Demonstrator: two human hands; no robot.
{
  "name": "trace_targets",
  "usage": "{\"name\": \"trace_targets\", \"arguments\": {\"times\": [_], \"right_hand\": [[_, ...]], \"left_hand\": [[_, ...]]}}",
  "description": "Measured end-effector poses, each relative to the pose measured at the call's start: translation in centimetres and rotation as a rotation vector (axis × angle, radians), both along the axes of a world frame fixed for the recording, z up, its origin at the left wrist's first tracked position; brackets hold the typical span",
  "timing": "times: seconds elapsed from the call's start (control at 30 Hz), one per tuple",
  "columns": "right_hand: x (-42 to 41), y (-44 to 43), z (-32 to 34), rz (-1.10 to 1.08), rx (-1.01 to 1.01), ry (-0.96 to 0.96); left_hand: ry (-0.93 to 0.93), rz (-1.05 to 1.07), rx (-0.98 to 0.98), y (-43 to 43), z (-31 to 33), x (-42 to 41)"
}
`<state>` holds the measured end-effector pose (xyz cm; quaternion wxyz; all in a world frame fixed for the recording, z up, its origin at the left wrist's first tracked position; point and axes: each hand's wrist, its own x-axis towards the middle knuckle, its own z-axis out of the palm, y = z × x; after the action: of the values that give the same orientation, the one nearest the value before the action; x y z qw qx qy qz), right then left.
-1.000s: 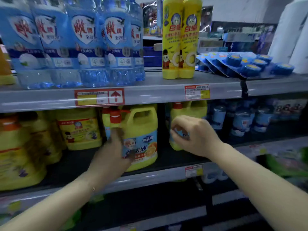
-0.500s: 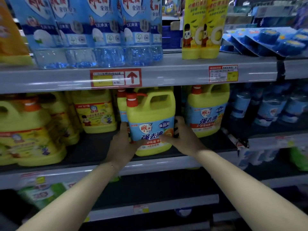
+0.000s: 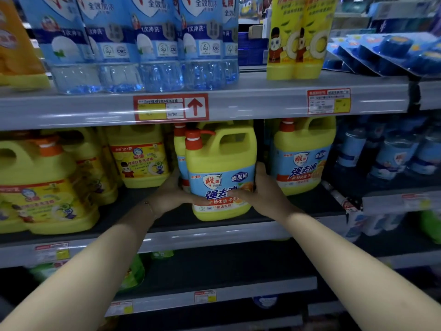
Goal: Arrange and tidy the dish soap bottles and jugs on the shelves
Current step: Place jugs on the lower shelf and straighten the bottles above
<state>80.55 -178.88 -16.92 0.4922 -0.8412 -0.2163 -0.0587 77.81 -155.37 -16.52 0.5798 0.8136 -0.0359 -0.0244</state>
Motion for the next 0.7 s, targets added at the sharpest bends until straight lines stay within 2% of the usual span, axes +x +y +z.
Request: {"name": "trace_targets", "arguments": {"times": [0.33, 0.7], "right_hand": [[-0.6, -0.8, 0.0, -0.062, -0.038, -0.061], [-0.8, -1.4, 0.6, -0.123, -0.095, -0.083]], "left_hand": [[0.091, -0.124, 0.022, -0.3, 0.1, 0.6], [0.157, -0.16, -0.1, -1.8, -0.1, 1.0]]}}
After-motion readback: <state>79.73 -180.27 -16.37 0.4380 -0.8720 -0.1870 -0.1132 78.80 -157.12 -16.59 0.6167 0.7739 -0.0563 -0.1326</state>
